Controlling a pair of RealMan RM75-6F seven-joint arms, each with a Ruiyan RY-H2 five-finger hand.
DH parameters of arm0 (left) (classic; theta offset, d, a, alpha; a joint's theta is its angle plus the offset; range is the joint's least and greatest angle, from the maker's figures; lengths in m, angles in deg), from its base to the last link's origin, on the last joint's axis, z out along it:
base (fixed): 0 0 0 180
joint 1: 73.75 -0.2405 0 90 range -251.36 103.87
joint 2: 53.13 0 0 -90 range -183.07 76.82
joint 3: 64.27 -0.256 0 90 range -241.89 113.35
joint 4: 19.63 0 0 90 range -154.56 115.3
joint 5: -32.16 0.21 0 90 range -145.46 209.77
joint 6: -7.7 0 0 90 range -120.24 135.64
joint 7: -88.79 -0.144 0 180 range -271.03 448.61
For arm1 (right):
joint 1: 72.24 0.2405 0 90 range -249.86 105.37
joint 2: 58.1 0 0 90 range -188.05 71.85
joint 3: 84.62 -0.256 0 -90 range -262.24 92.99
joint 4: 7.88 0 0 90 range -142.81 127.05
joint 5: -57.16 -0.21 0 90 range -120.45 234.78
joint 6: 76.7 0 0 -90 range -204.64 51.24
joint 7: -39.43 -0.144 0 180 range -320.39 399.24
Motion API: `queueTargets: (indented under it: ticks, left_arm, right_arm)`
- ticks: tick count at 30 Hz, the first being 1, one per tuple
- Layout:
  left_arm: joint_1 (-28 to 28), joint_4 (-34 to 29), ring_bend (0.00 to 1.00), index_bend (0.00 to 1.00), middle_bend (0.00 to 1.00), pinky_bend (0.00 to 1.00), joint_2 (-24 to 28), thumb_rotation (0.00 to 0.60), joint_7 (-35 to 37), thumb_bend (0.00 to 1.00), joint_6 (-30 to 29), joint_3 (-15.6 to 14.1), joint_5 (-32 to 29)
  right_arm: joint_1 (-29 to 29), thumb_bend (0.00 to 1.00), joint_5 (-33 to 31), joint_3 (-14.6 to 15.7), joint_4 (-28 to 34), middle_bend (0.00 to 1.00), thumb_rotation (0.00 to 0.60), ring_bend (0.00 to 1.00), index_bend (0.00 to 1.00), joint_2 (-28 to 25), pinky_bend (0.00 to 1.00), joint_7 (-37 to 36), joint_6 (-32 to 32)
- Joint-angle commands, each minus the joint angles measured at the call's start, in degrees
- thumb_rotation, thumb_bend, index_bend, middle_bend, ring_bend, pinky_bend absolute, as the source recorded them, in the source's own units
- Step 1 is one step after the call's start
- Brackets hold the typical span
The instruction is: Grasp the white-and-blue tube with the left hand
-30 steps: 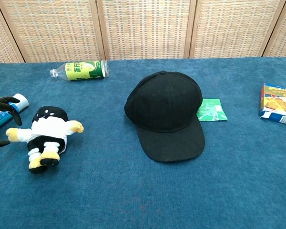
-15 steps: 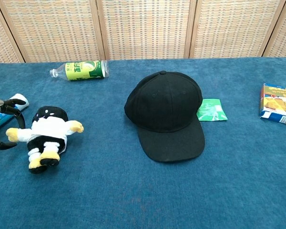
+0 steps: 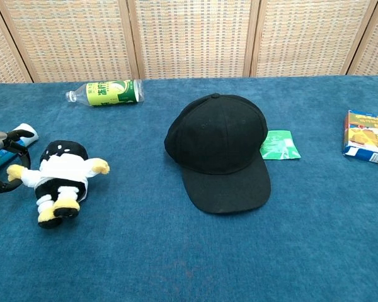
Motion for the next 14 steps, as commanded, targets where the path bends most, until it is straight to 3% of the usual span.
queueTargets:
  ticks: [1, 14]
  left_arm:
    - [-0.2, 0.1, 0.0, 0.58, 0.0, 0.0, 0.0, 0.6, 0.1, 0.48, -0.3, -0.1, 0.2]
    - [-0.4, -0.1, 0.0, 0.58, 0.0, 0.0, 0.8, 0.6, 1.4, 0.48, -0.2, -0.2, 0.7]
  right_arm:
    - [0.0, 0.13, -0.1, 0.0, 0.0, 0.0, 0.6, 0.0, 0.01, 0.0, 0.0, -0.1, -0.1]
    - [0.3, 0.13, -0.2, 0.2, 0.5, 0.0, 0.6, 0.0, 0.01, 0.1, 0.0, 0.9, -0.8]
